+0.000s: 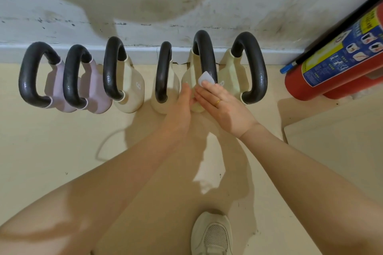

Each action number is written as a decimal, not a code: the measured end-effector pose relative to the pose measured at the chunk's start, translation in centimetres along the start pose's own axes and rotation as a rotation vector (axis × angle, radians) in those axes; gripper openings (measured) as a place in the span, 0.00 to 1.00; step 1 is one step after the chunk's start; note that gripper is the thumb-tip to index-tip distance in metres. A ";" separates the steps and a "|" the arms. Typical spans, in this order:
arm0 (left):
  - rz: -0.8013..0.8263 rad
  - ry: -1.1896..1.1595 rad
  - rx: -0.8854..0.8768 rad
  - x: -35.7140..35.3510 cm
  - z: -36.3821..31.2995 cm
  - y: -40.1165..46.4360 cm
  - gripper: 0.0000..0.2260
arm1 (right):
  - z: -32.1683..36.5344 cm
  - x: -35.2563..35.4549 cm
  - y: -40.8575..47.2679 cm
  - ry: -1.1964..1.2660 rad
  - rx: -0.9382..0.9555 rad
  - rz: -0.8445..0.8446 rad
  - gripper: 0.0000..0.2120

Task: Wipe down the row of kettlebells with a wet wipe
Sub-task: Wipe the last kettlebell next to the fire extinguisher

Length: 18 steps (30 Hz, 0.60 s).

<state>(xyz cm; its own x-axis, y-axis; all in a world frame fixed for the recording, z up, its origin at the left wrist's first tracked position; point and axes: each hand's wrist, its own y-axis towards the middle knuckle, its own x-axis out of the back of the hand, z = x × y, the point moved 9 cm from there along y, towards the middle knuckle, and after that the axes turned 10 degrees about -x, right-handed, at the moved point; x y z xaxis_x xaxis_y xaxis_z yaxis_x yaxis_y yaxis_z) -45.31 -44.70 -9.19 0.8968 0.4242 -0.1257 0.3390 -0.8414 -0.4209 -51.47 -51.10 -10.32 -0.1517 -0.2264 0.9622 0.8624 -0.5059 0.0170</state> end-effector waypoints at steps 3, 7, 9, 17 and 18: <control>-0.022 0.071 -0.024 0.1 -0.1 -0.6 0.26 | -0.6 -1.0 -0.3 0.105 -0.190 0.167 0.24; -0.064 0.130 0.022 1.2 0.4 -1.2 0.28 | -0.9 -2.1 -3.2 0.078 -0.248 0.257 0.15; -0.085 0.149 0.024 1.7 0.4 -1.3 0.26 | -2.2 -1.6 -4.0 0.026 -0.364 0.273 0.16; 0.126 0.324 -0.161 -2.5 -2.5 -1.2 0.14 | -4.8 6.4 -3.7 0.880 -0.885 -0.221 0.08; 0.187 0.382 -0.185 -3.7 -2.8 -1.3 0.17 | -4.8 6.8 -3.9 0.990 -0.922 -0.217 0.08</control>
<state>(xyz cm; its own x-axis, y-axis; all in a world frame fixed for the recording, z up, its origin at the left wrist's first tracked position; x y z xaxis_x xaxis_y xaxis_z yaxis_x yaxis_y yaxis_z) -48.26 -46.09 -5.69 0.9761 0.1347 0.1704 0.1751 -0.9521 -0.2508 -58.20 -54.68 -5.19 -0.8556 -0.3702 0.3617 0.2055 -0.8844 -0.4191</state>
